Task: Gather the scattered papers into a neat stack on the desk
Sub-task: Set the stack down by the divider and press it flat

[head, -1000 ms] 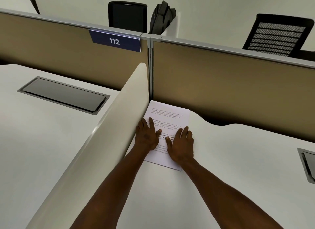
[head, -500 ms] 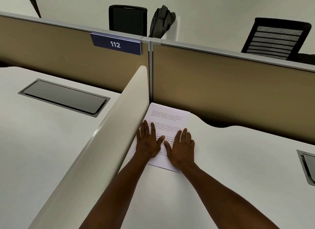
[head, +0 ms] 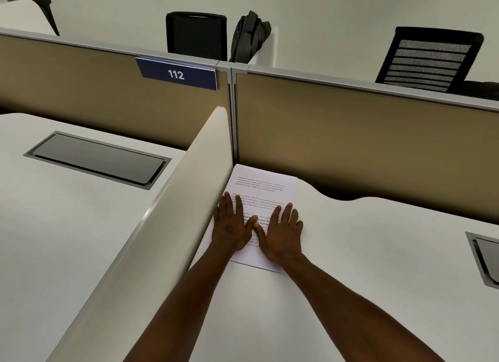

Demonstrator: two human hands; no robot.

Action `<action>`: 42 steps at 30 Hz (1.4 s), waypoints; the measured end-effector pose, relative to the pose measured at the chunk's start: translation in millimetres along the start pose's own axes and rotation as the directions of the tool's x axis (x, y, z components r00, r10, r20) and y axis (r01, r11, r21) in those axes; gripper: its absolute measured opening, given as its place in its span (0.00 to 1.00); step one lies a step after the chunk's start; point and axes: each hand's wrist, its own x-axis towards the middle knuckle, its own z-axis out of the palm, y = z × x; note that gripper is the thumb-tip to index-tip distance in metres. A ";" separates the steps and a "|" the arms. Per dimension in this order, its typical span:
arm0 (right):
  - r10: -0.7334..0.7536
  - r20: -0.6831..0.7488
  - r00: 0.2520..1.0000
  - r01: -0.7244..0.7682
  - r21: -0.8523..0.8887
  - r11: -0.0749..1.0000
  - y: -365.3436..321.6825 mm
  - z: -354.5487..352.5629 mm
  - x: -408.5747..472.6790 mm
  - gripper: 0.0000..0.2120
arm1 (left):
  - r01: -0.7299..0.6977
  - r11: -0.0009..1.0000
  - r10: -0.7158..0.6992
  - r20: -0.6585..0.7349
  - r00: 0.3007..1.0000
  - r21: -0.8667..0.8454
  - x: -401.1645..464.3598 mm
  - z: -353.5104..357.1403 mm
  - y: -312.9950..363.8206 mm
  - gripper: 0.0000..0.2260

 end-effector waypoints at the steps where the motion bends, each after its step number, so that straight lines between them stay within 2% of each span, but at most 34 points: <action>1: 0.001 0.001 1.000 -0.001 0.006 1.000 0.7 0.0 0.1 0.43 | -0.001 1.000 0.001 0.000 1.000 -0.003 -0.1 -0.1 -0.7 0.37; 19: -0.043 0.009 0.999 0.042 0.140 0.989 10.8 -3.0 -6.5 0.42 | 0.054 0.993 -0.052 0.014 0.999 -0.110 5.2 -7.4 -2.2 0.36; 42: -0.035 0.010 0.999 0.034 0.066 0.997 11.2 -3.5 1.6 0.39 | 0.049 0.998 -0.049 0.001 0.999 -0.049 9.7 -10.7 0.1 0.35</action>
